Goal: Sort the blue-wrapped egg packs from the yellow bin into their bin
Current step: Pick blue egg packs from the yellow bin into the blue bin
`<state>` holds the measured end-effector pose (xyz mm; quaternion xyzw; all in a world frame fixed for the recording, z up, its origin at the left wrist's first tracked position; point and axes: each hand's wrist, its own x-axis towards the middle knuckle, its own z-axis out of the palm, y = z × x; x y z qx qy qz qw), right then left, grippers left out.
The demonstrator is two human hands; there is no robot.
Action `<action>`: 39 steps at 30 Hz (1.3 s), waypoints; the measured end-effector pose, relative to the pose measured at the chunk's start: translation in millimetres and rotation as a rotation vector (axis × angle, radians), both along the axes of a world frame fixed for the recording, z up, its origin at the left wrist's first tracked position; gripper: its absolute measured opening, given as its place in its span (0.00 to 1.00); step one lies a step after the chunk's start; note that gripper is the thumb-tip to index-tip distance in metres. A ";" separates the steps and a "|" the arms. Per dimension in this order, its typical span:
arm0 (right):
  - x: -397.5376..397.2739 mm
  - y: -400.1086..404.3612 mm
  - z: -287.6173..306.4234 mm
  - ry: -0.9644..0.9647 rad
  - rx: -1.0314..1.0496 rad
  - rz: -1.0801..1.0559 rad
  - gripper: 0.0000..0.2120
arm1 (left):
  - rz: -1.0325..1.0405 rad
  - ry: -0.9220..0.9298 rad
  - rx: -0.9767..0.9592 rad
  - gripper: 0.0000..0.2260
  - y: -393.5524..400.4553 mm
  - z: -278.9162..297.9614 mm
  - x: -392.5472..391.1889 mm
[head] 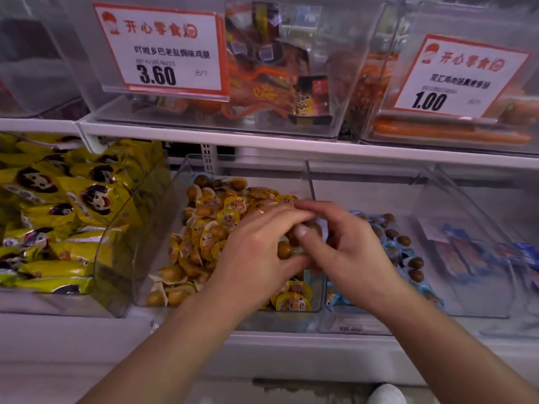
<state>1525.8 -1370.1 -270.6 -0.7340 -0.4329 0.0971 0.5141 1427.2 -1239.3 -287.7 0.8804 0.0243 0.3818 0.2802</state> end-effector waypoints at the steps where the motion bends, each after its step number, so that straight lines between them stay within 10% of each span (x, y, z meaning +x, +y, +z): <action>1: 3.0 0.1 -0.4 0.009 0.020 -0.030 0.14 | 0.002 0.074 -0.065 0.26 0.9 -0.7 0.2; 4: 16.5 -4.4 -1.7 0.217 0.154 -0.146 0.12 | 0.023 0.458 -0.152 0.29 17.6 -10.5 -3.1; 8: 30.8 -10.5 -5.0 0.302 0.242 -0.247 0.12 | 0.010 0.925 0.350 0.34 22.7 -25.2 -4.5; 16: 29.1 0.0 -16.5 0.269 0.186 -0.217 0.13 | -0.170 0.994 0.262 0.21 23.0 -23.7 8.1; 27: 30.8 -4.9 -16.2 0.246 0.155 -0.204 0.12 | 0.420 0.488 0.324 0.22 61.0 -10.8 -1.8; 31: 30.7 -4.9 -17.2 0.227 0.153 -0.200 0.12 | 0.193 0.403 0.341 0.20 28.3 -10.4 -2.6; 39: 31.2 -1.7 -21.4 0.214 0.159 -0.208 0.11 | -0.008 0.925 0.296 0.27 8.7 -29.4 15.8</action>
